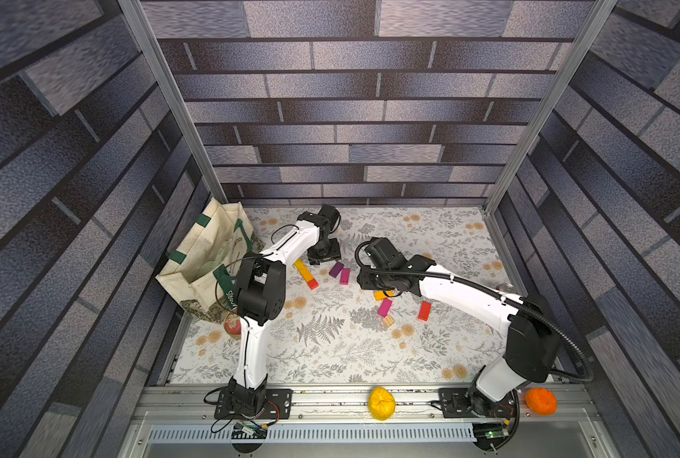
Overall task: Assemble the letter v with building blocks
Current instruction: Pick up the building block from the center of the board.
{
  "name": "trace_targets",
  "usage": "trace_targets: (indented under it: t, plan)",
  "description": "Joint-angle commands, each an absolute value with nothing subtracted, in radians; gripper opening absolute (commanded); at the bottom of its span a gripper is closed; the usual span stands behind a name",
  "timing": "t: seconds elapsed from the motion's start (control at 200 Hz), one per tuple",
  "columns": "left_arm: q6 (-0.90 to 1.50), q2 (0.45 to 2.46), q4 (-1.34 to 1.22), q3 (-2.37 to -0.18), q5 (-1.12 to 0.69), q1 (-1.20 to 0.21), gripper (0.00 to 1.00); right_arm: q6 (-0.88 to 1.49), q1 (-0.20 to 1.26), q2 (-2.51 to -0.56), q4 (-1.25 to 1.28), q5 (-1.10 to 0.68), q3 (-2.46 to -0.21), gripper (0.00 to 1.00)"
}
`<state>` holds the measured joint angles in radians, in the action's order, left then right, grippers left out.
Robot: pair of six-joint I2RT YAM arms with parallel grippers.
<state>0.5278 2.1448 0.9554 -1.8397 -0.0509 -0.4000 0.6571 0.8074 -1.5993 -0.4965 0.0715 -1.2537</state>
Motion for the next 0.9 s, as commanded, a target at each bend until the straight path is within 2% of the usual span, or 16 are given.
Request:
trace_targets:
  t: [0.0, 0.12, 0.256, 0.897]
  plan:
    - [0.449, 2.198, 1.082, -1.934, -0.003, -0.403, 0.61, 0.664, 0.788, -1.543, -0.498, 0.122, -1.201, 0.42]
    - [0.403, 2.257, 1.129, -2.003, 0.017, -0.421, 0.61, 0.67, 0.775, -1.51, -0.502, 0.126, -1.165, 0.5]
    - [0.371, 2.29, 1.157, -2.035, 0.037, -0.443, 0.61, 0.67, 0.766, -1.495, -0.497, 0.129, -1.145, 0.54]
    - [0.357, 2.362, 1.173, -2.057, 0.038, -0.469, 0.55, 0.674, 0.756, -1.529, -0.484, 0.094, -1.148, 0.56]
